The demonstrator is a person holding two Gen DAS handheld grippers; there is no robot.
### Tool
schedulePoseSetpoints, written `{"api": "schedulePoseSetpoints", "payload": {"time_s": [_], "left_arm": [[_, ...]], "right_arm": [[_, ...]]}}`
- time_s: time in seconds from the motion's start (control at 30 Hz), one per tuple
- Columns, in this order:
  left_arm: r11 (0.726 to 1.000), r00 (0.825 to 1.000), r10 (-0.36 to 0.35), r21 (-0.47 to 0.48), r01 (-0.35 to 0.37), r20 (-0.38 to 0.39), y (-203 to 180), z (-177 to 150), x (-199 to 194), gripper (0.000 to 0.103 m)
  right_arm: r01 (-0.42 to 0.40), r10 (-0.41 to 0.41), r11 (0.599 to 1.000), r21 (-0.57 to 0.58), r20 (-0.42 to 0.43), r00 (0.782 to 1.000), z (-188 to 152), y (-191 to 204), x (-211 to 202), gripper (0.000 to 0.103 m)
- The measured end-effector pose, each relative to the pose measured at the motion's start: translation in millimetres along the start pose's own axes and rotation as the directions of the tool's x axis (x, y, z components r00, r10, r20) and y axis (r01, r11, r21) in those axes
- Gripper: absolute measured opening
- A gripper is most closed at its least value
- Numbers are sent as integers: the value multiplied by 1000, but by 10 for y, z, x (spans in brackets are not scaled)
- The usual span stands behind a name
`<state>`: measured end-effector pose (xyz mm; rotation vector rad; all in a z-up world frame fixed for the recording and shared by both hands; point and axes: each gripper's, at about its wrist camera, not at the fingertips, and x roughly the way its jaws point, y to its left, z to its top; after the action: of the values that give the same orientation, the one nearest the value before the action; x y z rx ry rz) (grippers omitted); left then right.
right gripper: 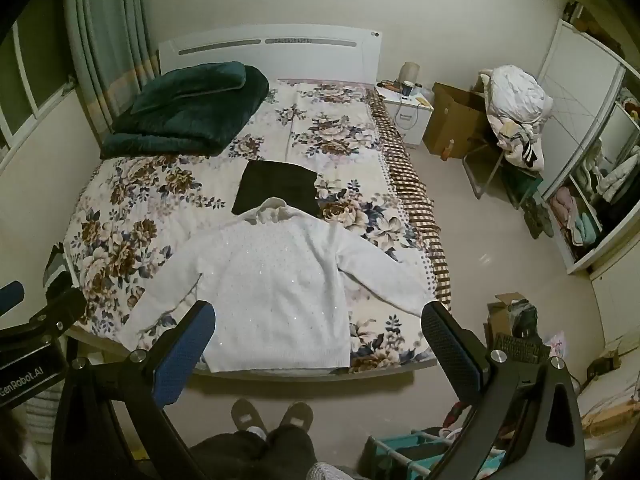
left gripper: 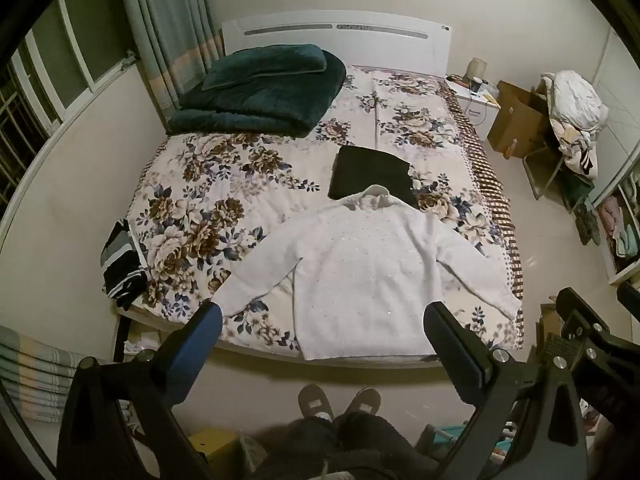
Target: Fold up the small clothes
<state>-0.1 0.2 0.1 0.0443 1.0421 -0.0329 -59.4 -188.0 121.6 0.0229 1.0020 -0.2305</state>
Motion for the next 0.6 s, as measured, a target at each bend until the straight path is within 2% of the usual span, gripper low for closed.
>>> {"api": "schedulePoseSetpoints", "payload": {"time_s": [0.6], "left_arm": [[1000, 1000, -9, -5, 9, 1, 12, 28, -4, 103]], "right_arm": [[4, -4, 1000, 1, 9, 1000, 38, 45, -44, 103]]}}
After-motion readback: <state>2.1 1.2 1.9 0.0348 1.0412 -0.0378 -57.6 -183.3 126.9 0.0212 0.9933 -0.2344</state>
